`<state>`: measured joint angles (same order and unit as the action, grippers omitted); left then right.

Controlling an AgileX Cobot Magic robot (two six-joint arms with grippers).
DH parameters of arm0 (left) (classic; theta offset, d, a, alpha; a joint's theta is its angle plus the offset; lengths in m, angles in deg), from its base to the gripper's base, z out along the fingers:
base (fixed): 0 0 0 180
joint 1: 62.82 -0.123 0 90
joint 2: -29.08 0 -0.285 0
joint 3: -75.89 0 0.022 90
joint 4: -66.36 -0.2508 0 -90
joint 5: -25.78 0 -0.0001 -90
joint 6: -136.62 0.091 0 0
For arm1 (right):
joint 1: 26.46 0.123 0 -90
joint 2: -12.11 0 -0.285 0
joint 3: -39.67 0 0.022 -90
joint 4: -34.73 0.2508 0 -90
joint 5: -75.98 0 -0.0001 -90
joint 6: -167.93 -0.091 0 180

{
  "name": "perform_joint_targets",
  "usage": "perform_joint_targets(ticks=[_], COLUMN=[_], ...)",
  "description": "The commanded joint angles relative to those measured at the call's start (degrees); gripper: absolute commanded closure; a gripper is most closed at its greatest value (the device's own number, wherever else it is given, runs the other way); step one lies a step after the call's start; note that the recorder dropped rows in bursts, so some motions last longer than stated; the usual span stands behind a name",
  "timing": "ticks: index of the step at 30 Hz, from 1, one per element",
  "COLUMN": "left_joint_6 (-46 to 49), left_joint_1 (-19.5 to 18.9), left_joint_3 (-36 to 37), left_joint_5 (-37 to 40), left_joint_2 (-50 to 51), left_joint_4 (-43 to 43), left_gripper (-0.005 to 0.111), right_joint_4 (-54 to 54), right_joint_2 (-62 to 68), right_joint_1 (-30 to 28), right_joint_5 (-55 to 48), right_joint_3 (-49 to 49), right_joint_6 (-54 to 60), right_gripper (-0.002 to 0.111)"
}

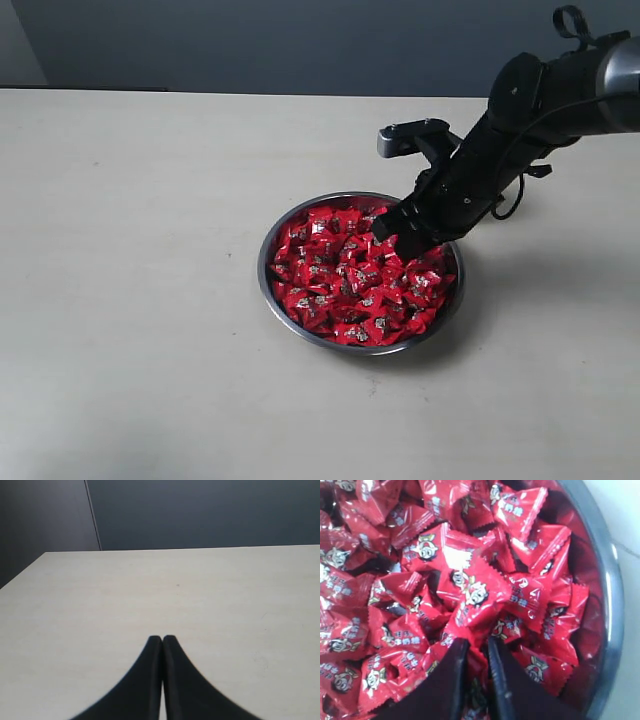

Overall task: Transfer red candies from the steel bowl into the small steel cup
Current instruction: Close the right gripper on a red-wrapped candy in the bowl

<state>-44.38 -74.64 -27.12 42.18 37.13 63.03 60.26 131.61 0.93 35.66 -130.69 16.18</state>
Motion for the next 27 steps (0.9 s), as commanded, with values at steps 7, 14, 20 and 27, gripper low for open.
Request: perform_joint_targets(ticks=[7, 14, 20, 27], left_joint_6=[-0.1, -0.1, -0.1, -0.1], left_joint_1=[0.5, 0.5, 0.5, 0.5], left_joint_3=[0.2, 0.2, 0.2, 0.2], left_joint_5=[-0.1, -0.1, -0.1, -0.1], left_joint_2=[-0.3, -0.3, -0.3, -0.3], left_joint_4=[-0.3, -0.3, -0.3, -0.3], left_gripper=[0.106, 0.106, 0.106, 0.106], right_joint_4=[0.6, 0.6, 0.6, 0.5], right_joint_2=[0.1, 0.1, 0.1, 0.1], right_joint_1=[0.1, 0.1, 0.1, 0.1], right_joint_5=[0.5, 0.2, -0.2, -0.4], right_joint_3=[-0.1, -0.1, -0.1, -0.1], right_joint_6=[0.4, 0.3, 0.3, 0.3], right_gripper=[0.075, 0.08, 0.09, 0.109])
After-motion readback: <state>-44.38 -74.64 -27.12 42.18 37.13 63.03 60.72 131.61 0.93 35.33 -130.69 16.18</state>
